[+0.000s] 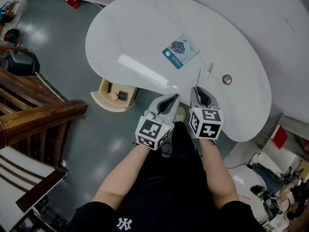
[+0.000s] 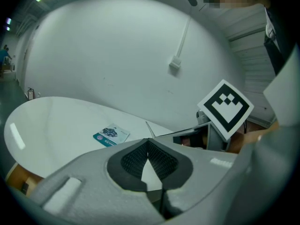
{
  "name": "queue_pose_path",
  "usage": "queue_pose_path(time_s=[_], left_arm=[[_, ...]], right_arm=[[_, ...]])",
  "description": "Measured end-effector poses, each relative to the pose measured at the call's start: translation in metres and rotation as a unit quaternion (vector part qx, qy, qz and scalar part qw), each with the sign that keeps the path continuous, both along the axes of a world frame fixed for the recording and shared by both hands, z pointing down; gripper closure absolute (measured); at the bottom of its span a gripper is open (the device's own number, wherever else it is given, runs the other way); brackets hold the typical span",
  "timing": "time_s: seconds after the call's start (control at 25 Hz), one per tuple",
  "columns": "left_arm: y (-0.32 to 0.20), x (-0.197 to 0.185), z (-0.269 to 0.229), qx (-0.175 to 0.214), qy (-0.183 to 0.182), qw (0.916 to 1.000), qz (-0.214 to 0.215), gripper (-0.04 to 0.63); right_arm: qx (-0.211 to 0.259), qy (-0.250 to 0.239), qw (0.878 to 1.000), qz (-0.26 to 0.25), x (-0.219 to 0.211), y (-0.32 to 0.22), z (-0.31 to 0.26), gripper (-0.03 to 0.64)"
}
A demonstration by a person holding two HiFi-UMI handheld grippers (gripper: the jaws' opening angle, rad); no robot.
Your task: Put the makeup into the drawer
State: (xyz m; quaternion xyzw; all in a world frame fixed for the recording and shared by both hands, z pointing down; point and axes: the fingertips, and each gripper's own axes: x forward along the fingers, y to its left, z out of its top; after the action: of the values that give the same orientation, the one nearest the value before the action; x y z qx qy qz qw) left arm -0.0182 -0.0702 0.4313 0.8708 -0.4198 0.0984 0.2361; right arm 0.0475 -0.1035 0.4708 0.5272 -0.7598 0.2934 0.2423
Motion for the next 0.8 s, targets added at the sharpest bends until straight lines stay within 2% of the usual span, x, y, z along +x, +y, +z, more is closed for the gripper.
queue_pose_path(time_s=[0.36, 0.8], left_arm=[[0.001, -0.080, -0.018, 0.014, 0.012, 0.9964, -0.082, 0.584], [0.012, -0.183, -0.024, 0.018, 0.018, 0.9842, -0.175, 0.584]], right_arm=[[0.033, -0.007, 0.996, -0.077, -0.082, 0.001, -0.027, 0.554], [0.073, -0.037, 0.979, -0.184, -0.196, 0.016, -0.043, 0.554]])
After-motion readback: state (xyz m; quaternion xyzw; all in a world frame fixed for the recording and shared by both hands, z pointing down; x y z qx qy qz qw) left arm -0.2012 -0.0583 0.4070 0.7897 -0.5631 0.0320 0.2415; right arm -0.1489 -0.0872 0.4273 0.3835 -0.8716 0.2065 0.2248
